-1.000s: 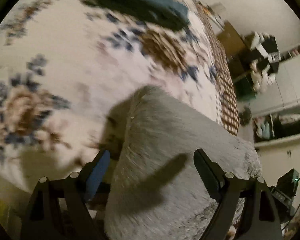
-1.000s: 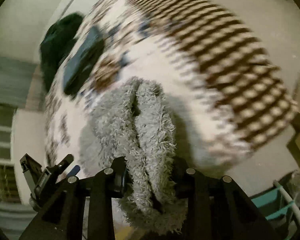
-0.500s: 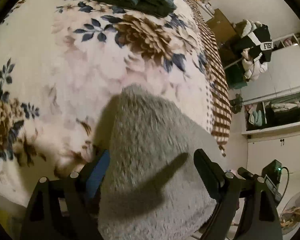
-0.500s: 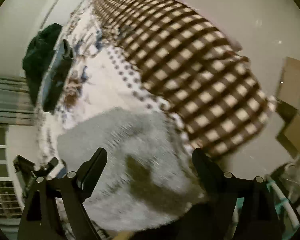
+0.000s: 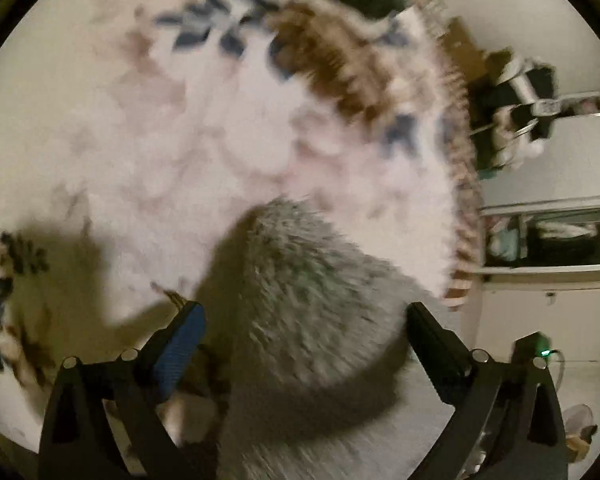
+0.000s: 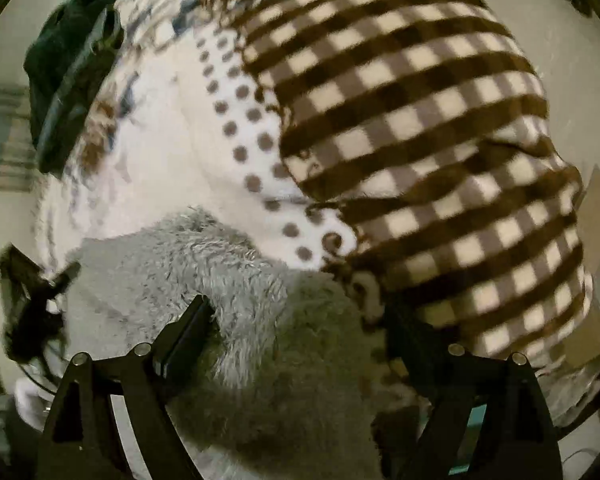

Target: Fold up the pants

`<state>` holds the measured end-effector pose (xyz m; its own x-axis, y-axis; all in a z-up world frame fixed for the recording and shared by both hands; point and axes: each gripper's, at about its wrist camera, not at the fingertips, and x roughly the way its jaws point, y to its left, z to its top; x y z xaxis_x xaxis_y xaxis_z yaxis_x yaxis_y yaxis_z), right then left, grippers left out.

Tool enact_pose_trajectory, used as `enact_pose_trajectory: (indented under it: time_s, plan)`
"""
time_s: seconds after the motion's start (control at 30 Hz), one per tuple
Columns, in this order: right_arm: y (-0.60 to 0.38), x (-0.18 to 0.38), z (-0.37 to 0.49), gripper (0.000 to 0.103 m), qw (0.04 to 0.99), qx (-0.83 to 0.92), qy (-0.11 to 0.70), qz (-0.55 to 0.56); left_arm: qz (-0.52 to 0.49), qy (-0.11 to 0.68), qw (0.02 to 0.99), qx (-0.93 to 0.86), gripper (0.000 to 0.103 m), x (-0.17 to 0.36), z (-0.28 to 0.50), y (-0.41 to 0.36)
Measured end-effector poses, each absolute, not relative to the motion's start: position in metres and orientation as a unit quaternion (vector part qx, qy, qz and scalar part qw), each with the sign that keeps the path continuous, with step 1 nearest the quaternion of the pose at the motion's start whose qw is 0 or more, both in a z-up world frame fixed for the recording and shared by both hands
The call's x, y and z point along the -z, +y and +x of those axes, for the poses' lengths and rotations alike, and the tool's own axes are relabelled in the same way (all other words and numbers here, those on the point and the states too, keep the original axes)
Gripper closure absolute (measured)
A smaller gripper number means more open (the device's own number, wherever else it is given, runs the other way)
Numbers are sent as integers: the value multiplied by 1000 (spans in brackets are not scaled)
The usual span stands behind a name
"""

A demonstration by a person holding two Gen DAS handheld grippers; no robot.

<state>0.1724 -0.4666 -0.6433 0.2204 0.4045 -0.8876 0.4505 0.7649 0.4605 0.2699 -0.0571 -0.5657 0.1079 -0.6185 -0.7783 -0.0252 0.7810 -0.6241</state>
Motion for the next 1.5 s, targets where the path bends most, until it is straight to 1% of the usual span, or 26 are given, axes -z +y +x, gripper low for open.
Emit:
enact_pose_trajectory:
  time_s: [0.03, 0.07, 0.17, 0.23, 0.3, 0.4, 0.47, 0.57, 0.63, 0.67, 0.7, 0.73, 0.77, 0.8, 0.83, 0.87, 1.03, 1.23, 1.3, 1.37, 1.5]
  plan:
    - [-472, 636, 160, 9, 702, 10, 612, 365, -260, 623, 704, 220, 1, 558, 264, -55]
    - [-477, 630, 148, 0, 702, 7, 602, 380, -266, 610, 710, 232, 1, 547, 255, -52]
    - [-486, 627, 110, 0, 696, -1, 594, 403, -279, 603, 702, 257, 0, 537, 224, -48]
    - [-484, 642, 89, 0, 680, -14, 600, 422, -283, 612, 690, 264, 0, 546, 210, -51]
    - [-476, 670, 75, 0, 656, -37, 607, 448, -273, 633, 674, 264, 0, 567, 197, -59]
    - [-467, 708, 72, 0, 625, -82, 581, 515, -241, 647, 673, 264, 0, 588, 192, -69]
    - [-458, 725, 77, 0, 615, -94, 573, 533, -241, 651, 667, 270, 0, 597, 193, -70]
    - [-445, 737, 84, 0, 607, -104, 568, 546, -254, 663, 648, 278, 0, 611, 197, -66]
    - [-440, 736, 87, 0, 610, -105, 566, 545, -261, 662, 643, 283, 0, 609, 198, -65]
    - [-438, 732, 88, 8, 617, -107, 559, 543, -265, 657, 644, 287, 1, 606, 199, -65]
    - [-437, 727, 87, 18, 626, -107, 552, 541, -269, 644, 650, 299, 6, 597, 198, -65]
    - [-435, 721, 87, 35, 634, -98, 552, 534, -266, 637, 655, 306, 17, 590, 197, -66]
    - [-432, 714, 87, 43, 641, -97, 550, 527, -262, 626, 662, 316, 22, 581, 195, -67]
    - [-430, 707, 87, 50, 651, -96, 548, 517, -266, 618, 665, 323, 36, 575, 193, -66]
    - [-427, 697, 88, 52, 661, -92, 548, 505, -276, 612, 666, 325, 43, 567, 191, -62]
    - [-425, 690, 87, 55, 667, -92, 545, 499, -284, 609, 665, 326, 44, 561, 191, -61]
    - [-418, 648, 90, 58, 685, -91, 532, 489, -295, 596, 669, 331, 45, 520, 191, -56]
    - [-418, 570, 120, 59, 705, -110, 514, 477, -305, 569, 685, 336, 45, 448, 222, -41]
    - [-415, 538, 137, 59, 718, -120, 505, 464, -307, 554, 696, 338, 45, 425, 247, -35]
    - [-404, 511, 175, 59, 731, -125, 493, 455, -314, 537, 706, 338, 45, 406, 284, -28]
    - [-381, 474, 260, 59, 751, -129, 465, 450, -322, 510, 724, 336, 45, 388, 375, -13]
